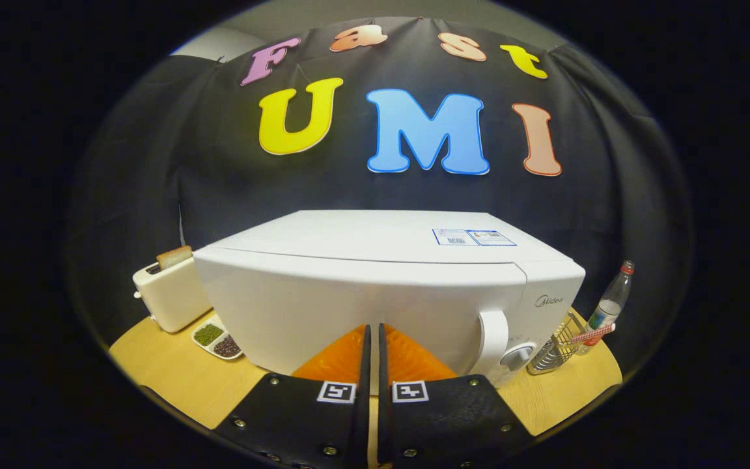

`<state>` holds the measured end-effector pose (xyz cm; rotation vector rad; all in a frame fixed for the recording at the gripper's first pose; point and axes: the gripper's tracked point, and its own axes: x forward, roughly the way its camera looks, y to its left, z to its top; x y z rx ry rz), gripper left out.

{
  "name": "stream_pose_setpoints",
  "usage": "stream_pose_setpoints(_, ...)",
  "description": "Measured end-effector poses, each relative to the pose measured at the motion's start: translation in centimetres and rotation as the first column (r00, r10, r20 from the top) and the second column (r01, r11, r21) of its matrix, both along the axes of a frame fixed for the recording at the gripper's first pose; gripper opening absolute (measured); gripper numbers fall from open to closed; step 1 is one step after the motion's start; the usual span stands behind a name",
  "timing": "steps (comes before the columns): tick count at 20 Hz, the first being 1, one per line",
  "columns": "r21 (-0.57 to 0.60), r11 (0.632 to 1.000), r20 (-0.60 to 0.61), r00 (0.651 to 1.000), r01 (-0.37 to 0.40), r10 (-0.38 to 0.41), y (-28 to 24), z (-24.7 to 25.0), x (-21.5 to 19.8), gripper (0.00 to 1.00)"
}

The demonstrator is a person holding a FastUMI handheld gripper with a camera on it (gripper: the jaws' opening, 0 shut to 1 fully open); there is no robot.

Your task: Open the microwave, put the food inside, and close the microwave door.

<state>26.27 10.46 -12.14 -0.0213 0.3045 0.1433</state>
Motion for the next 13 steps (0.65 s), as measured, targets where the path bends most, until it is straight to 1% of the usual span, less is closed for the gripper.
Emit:
stream_pose_setpoints(4,-0.023,1.000,0.073,0.997,-0.006,0.007,0.3,3.7,-5.0,0.06)
stream_pose_setpoints(9,-0.021,1.000,0.155,0.988,-0.013,0.016,0.8,7.8,-11.6,0.06)
stream_pose_setpoints(11,-0.011,1.000,0.175,0.984,-0.014,0.016,0.8,8.8,-14.0,0.11)
stream_pose_setpoints(12,-0.003,1.000,0.184,0.983,-0.010,0.011,0.7,9.4,-15.5,0.16)
stream_pose_setpoints(13,0.007,1.000,0.190,0.982,-0.008,0.007,0.5,9.7,-16.9,0.23)
